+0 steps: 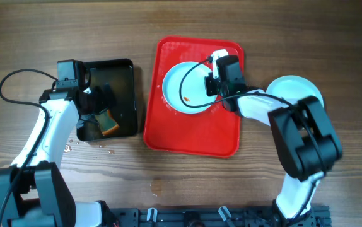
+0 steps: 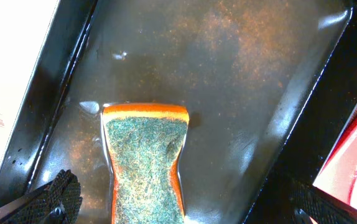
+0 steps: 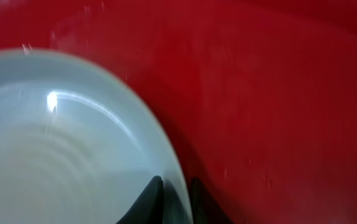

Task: Clean dirty plates on tray and stack at the side
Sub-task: 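Move the right gripper to the last plate on the red tray and grip its rim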

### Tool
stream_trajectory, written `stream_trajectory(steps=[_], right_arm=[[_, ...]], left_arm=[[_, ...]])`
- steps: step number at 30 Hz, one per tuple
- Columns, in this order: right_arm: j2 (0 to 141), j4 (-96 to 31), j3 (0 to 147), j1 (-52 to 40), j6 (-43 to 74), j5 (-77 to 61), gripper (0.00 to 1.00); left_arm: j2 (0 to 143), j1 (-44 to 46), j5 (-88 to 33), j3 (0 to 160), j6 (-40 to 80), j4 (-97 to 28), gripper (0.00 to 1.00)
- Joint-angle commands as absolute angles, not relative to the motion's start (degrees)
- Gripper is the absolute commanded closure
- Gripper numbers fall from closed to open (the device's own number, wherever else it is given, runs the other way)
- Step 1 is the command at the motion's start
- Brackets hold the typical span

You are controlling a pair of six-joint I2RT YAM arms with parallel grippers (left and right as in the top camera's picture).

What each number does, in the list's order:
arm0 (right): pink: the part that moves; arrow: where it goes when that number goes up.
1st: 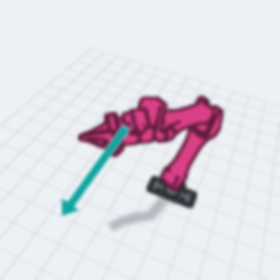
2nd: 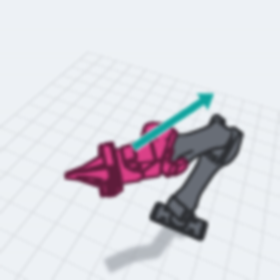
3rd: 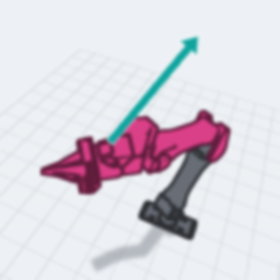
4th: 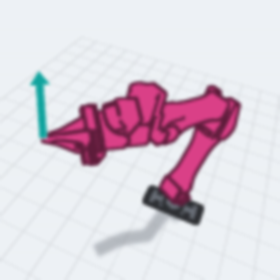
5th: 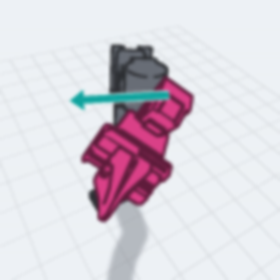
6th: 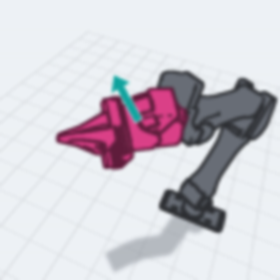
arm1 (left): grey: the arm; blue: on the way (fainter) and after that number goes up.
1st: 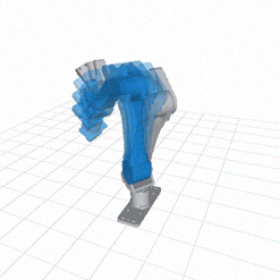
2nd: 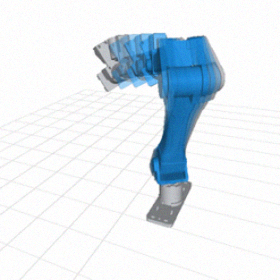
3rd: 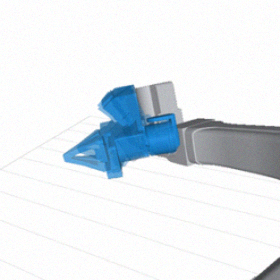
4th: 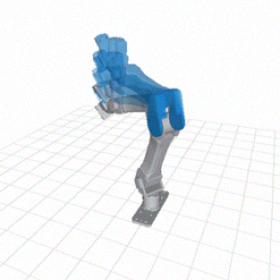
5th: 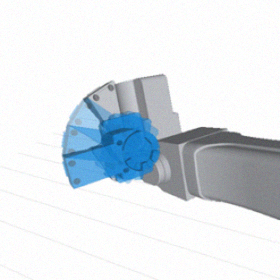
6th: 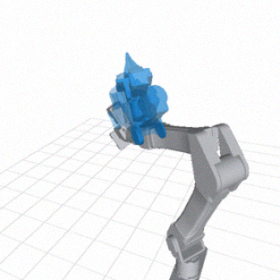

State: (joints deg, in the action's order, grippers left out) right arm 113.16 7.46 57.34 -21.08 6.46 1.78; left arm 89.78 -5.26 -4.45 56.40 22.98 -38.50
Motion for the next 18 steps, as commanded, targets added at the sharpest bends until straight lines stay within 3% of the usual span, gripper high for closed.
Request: stream_trajectory(steps=[1,8,9,11,13,15,18], right_arm=[[107.0,-3.0,56.2,-21.1,12.5,3.0,0.85],[93.7,-29.0,56.2,-21.3,34.5,1.2,0.88],[93.0,-30.7,56.2,-21.3,36.2,0.1,0.85],[91.9,-33.4,56.2,-21.3,38.0,-2.4,0.64],[91.6,-33.4,56.2,-21.3,37.0,-1.5,0.51],[91.7,-29.1,56.2,-20.9,31.3,3.4,0.47],[92.4,-18.3,56.0,-20.3,10.4,4.9,0.48]], left_arm=[[89.4,-5.4,-5.1,56.2,22.9,-38.3,0.0],[89.4,-5.4,-5.1,56.2,22.9,-38.3,0.0],[89.4,-5.4,-5.1,56.2,22.9,-38.3,0.0],[89.4,-5.4,-5.1,56.2,22.9,-38.3,0.0],[89.4,-5.4,-5.1,56.2,22.9,-38.3,0.0],[89.4,-5.4,-5.1,56.2,22.9,-38.3,0.0],[89.4,-5.4,-5.1,56.2,22.9,-38.3,0.0]])
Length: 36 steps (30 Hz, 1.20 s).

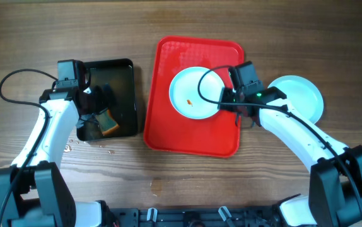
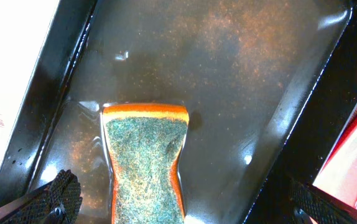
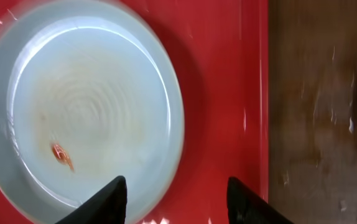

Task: Clean dirty plates on tray and stack at the side
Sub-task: 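Move the right gripper to the last plate on the red tray and grip its rim, then pick up the orange-green sponge from the black tray with the left gripper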

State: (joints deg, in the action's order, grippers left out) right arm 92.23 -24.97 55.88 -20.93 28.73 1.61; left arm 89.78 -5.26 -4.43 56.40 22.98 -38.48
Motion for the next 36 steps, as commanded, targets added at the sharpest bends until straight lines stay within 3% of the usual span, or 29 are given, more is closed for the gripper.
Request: stream_trajectory(steps=[1,4,13,15,16,18,19,23,31,34,36], right_arm=[[92.9,-15.4,55.9,-20.3,4.3,3.0,0.46],[95.5,-9.8,55.6,-20.3,-2.7,1.1,0.36],[107.9,-2.1,55.6,-20.3,-10.1,7.8,0.31],[108.6,-3.3,55.7,-20.3,-9.6,8.1,0.49],[108.5,-4.4,55.7,-20.3,-8.5,7.6,0.65],[107.8,-7.1,55.7,-20.3,-4.1,5.7,0.75],[107.5,-8.6,55.7,-20.3,-1.6,4.1,0.75],[107.2,-14.1,55.7,-20.3,9.5,-2.3,0.96],[107.2,-26.5,55.7,-20.3,38.0,-13.7,0.93],[107.2,-25.9,55.7,-20.2,37.3,-13.3,0.65],[107.2,-23.6,55.7,-19.7,33.6,-10.4,0.62]], left_arm=[[89.4,-5.4,-5.1,56.2,22.9,-38.3,0.0],[89.4,-5.4,-5.1,56.2,22.9,-38.3,0.0],[89.4,-5.4,-5.1,56.2,22.9,-38.3,0.0],[89.4,-5.4,-5.1,56.2,22.9,-38.3,0.0],[89.4,-5.4,-5.1,56.2,22.9,-38.3,0.0],[89.4,-5.4,-5.1,56.2,22.9,-38.3,0.0],[89.4,-5.4,-5.1,56.2,22.9,-38.3,0.0],[89.4,-5.4,-5.1,56.2,22.9,-38.3,0.0],[89.4,-5.4,-5.1,56.2,22.9,-38.3,0.0],[89.4,-5.4,-5.1,56.2,22.9,-38.3,0.0],[89.4,-5.4,-5.1,56.2,22.9,-38.3,0.0]])
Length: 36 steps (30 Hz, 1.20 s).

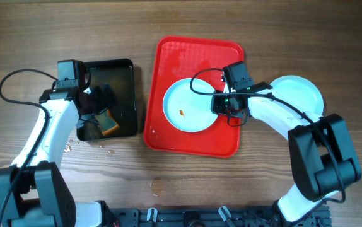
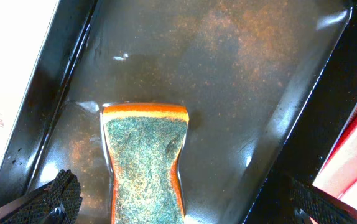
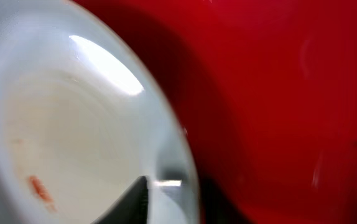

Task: Clean dirty plates on tray and stack at the side
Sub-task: 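Pick up the orange-green sponge from the black tray with the left gripper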

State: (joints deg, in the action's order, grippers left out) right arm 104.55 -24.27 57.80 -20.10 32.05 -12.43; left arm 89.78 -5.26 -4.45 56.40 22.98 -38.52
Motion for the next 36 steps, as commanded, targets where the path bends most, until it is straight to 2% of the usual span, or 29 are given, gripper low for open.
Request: stream_trajectory(steps=[1,3,6,8,11,15,19,22,25,26,27,29,31,34,36], right_arm=[[107.2,-20.8,55.7,-19.2,27.6,-8.8,0.62],[107.3,-16.4,55.7,-18.9,16.0,-8.6,0.7],[107.4,-12.8,55.6,-18.9,1.4,-8.6,0.7],[107.4,-12.5,55.6,-18.9,-2.4,-8.6,0.8],[107.4,-13.1,55.6,-18.9,-2.2,-8.9,0.95],[107.4,-15.2,55.6,-18.9,9.9,-9.0,0.96],[107.4,-25.8,55.6,-18.9,39.2,-6.6,0.96],[107.4,-27.5,55.6,-18.9,43.7,-7.2,0.96],[107.4,-27.4,55.6,-18.8,43.0,-6.8,0.95],[107.4,-27.4,55.6,-18.7,42.2,-6.8,0.86],[107.4,-26.7,55.7,-18.7,39.7,-6.8,0.67],[107.4,-24.7,55.7,-18.7,32.4,-6.0,0.65],[107.4,-21.9,55.7,-18.7,25.0,-4.4,0.68],[107.4,-18.5,55.7,-18.7,12.9,-4.1,0.87],[107.4,-18.4,55.6,-18.7,9.7,-4.0,0.93]], left_arm=[[89.4,-5.4,-5.1,56.2,22.9,-38.3,0.0],[89.4,-5.4,-5.1,56.2,22.9,-38.3,0.0],[89.4,-5.4,-5.1,56.2,22.9,-38.3,0.0],[89.4,-5.4,-5.1,56.2,22.9,-38.3,0.0],[89.4,-5.4,-5.1,56.2,22.9,-38.3,0.0],[89.4,-5.4,-5.1,56.2,22.9,-38.3,0.0],[89.4,-5.4,-5.1,56.2,22.9,-38.3,0.0],[89.4,-5.4,-5.1,56.2,22.9,-38.3,0.0],[89.4,-5.4,-5.1,56.2,22.9,-38.3,0.0],[89.4,-5.4,-5.1,56.2,22.9,-38.3,0.0],[89.4,-5.4,-5.1,56.2,22.9,-38.4,0.0],[89.4,-5.4,-5.8,56.2,22.9,-39.7,0.0],[89.4,-5.4,-7.7,56.2,22.9,-40.9,0.0],[89.4,-5.4,-9.8,56.2,22.9,-40.9,0.0],[89.4,-5.4,-9.7,56.2,22.9,-40.9,0.0]])
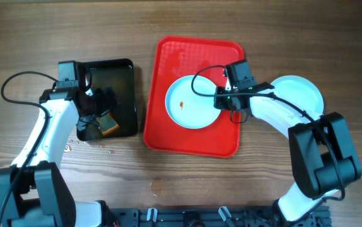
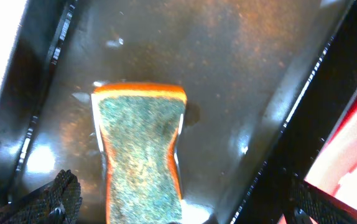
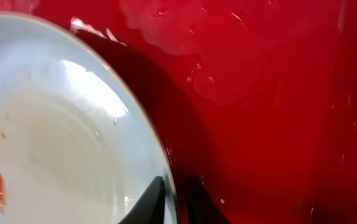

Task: Clean dirty plates on tray and stack at the side
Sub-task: 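Pick up the orange-green sponge from the black tray with the left gripper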

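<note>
A white plate with an orange smear lies in the red tray. My right gripper is shut on its right rim; in the right wrist view the fingers pinch the plate edge, one over it and one beneath. An orange sponge with a green scouring face sits in the wet black tray. My left gripper hangs open over the sponge, fingers wide to either side.
A clean white plate rests on the wooden table right of the red tray. Water drops lie on the wood by the black tray. Wet patches mark the red tray floor.
The plate, held by my right gripper, sits a little farther back on the red tray than before. My left gripper has shifted slightly over the sponge and stays open.
My right gripper was shut on the plate's rim near the tray's back. Then it was open above the plate's right side. Then it was shut on the rim with the plate nearer the front; now the plate is mid-tray. The left gripper stayed open over the sponge.
</note>
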### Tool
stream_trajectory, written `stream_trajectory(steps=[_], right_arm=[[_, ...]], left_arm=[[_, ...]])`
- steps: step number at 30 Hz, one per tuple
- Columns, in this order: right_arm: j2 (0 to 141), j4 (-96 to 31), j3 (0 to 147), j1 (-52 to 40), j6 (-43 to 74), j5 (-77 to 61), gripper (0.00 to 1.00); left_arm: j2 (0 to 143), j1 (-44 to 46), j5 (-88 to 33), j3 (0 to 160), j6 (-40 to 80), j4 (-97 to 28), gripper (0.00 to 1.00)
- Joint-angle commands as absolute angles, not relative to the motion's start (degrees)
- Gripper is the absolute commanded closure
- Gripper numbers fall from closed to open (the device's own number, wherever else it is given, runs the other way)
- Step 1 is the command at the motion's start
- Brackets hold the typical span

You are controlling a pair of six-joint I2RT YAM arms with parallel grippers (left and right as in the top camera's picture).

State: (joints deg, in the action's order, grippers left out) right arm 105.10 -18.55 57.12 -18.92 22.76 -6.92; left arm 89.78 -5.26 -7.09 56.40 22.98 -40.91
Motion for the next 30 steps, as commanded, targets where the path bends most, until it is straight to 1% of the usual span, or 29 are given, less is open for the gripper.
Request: stream_trajectory(steps=[1,3,4,8,9,10,13,15,17,18,19,21,25,27,30], right_arm=[[107.4,-18.5,55.6,-18.7,8.6,-4.0,0.96],[107.4,-18.7,55.6,-18.7,7.6,-4.0,0.95],[107.4,-18.9,55.6,-18.7,7.6,-4.0,0.94],[107.4,-18.9,55.6,-18.7,7.8,-4.1,0.94],[107.4,-19.0,55.6,-18.7,8.2,-4.1,0.94],[107.4,-19.1,55.6,-18.7,8.5,-4.1,0.94],[107.4,-19.2,55.6,-18.7,9.4,-4.6,0.94],[107.4,-19.1,55.6,-18.7,9.6,-4.7,0.94],[107.4,-19.1,55.6,-18.7,9.6,-4.7,0.94],[107.4,-19.1,55.6,-18.7,9.6,-4.7,0.94],[107.4,-19.2,55.6,-18.7,9.6,-4.7,0.94],[107.4,-19.3,55.6,-18.7,9.6,-5.0,0.94],[107.4,-19.3,55.6,-18.7,9.6,-5.1,0.93],[107.4,-19.4,55.6,-18.7,9.6,-5.1,0.9],[107.4,-19.6,55.6,-18.7,9.6,-5.1,0.9]], left_arm=[[89.4,-5.4,-9.5,56.2,22.9,-40.8,0.03],[89.4,-5.4,-8.7,56.2,22.9,-40.8,0.18],[89.6,-5.4,-6.9,56.1,22.9,-40.9,0.22],[91.1,-5.4,-1.9,55.8,25.1,-41.3,0.31],[91.8,-5.4,-0.3,55.5,26.4,-40.8,0.37],[92.5,-5.4,0.7,55.2,27.3,-40.2,0.45],[95.0,-5.1,-0.2,54.1,27.5,-37.2,0.62],[97.0,-4.5,-0.2,53.1,27.5,-35.5,0.67],[98.8,-3.4,-0.6,51.8,27.4,-33.5,0.67],[99.8,-2.7,-0.6,51.4,27.4,-32.9,0.69],[100.7,-2.0,-0.6,51.3,27.4,-32.7,0.76],[101.6,-1.0,-0.6,51.3,27.2,-32.5,0.96],[100.4,-0.2,-0.5,53.5,26.8,-35.0,0.96],[98.1,-0.2,-0.6,58.2,24.5,-40.2,0.96],[95.4,-0.2,-0.5,62.4,22.2,-44.1,0.96]])
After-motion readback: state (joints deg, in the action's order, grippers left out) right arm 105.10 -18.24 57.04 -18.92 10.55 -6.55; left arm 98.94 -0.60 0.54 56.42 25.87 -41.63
